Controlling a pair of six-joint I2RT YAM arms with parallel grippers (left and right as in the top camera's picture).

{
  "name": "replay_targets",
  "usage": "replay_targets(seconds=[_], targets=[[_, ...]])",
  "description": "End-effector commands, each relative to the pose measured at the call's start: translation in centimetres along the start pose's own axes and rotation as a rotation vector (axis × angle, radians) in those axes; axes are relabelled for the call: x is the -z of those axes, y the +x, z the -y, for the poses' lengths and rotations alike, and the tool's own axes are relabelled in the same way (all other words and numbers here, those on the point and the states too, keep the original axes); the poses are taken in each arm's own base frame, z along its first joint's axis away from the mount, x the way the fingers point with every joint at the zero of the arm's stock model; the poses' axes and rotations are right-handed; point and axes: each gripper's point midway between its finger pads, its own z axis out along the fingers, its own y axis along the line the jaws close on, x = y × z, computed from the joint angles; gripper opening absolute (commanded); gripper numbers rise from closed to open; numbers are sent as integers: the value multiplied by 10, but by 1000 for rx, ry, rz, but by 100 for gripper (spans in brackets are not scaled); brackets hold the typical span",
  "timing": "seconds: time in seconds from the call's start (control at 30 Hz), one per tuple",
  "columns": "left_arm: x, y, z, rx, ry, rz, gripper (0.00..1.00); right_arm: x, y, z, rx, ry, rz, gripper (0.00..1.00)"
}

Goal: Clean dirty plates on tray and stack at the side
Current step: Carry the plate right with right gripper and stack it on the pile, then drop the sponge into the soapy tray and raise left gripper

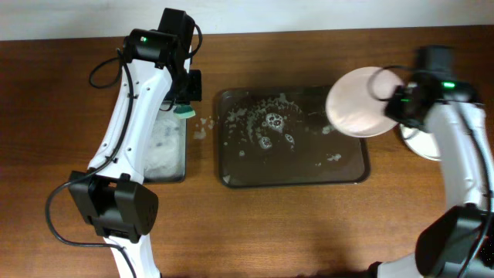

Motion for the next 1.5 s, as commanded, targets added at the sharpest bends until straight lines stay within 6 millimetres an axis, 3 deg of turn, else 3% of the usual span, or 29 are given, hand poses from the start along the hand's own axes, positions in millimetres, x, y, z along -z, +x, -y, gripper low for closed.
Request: replay_targets(seconds=[0.0, 0.03, 0.1, 0.27, 0.5, 0.8, 0.97, 1.13, 1.2, 1.23, 1.4, 1.47], targets=[[1, 0, -1, 6, -6, 5, 1, -1, -11, 31, -159, -188, -50, 4], [1, 0, -1, 6, -5, 5, 1, -1, -15, 41, -191, -196, -44, 4], [1, 0, -1, 6, -3, 5, 1, 0, -26, 84, -316, -177, -12, 4], [1, 0, -1, 7, -3, 5, 1, -4, -39, 157, -478, -109, 59, 4], [1, 0, 1, 2, -2, 6, 1, -43, -27, 209, -562, 17, 6, 4], [2, 1, 3, -2, -1, 5, 1, -108, -4, 215, -579, 30, -125, 4], [2, 1, 3, -2, -1, 5, 1, -128, -4, 208, -559, 24, -136, 4], [2, 1, 3, -2, -1, 5, 1, -132, -16, 199, -530, 12, -98, 5], [2, 1, 3, -2, -1, 5, 1, -132, -16, 197, -524, 10, -99, 13], [2, 1, 3, -2, -1, 5, 1, -132, -16, 195, -520, 9, -101, 22], [2, 1, 3, -2, -2, 5, 1, -129, -13, 183, -514, -34, -126, 25], [2, 2, 2, -3, -3, 1, 1, -119, -15, 178, -515, -58, -122, 30]])
